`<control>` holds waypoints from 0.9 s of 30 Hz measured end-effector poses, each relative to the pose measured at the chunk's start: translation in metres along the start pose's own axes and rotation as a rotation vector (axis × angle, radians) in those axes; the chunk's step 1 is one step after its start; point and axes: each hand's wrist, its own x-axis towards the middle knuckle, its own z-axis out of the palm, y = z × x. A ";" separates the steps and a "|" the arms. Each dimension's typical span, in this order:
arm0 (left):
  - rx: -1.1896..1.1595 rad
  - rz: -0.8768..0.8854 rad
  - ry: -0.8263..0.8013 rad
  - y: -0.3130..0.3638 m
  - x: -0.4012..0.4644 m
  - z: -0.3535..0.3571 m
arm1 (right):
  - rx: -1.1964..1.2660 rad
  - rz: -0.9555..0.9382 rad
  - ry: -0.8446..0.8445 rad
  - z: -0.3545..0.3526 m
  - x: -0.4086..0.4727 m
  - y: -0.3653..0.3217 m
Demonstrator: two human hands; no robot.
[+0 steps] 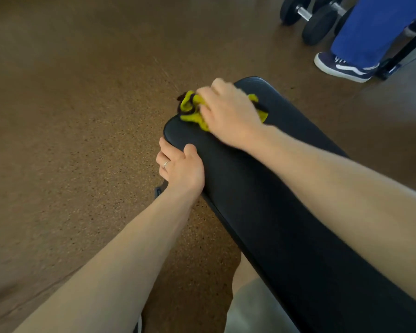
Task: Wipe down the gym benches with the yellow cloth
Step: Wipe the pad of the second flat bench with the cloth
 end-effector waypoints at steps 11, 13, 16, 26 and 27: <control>0.028 0.029 0.007 -0.001 -0.003 -0.001 | -0.034 0.400 0.010 -0.020 -0.037 0.085; 0.027 0.027 -0.001 -0.002 -0.003 -0.002 | -0.072 0.380 0.028 -0.031 -0.089 0.078; 0.027 0.024 -0.017 -0.002 -0.003 -0.003 | -0.063 0.372 0.015 -0.044 -0.143 0.070; 0.047 0.055 0.040 -0.005 0.000 0.002 | -0.012 0.357 0.017 -0.015 -0.024 0.084; 0.043 0.053 0.047 -0.005 0.000 0.002 | -0.001 0.359 0.018 -0.017 -0.032 0.087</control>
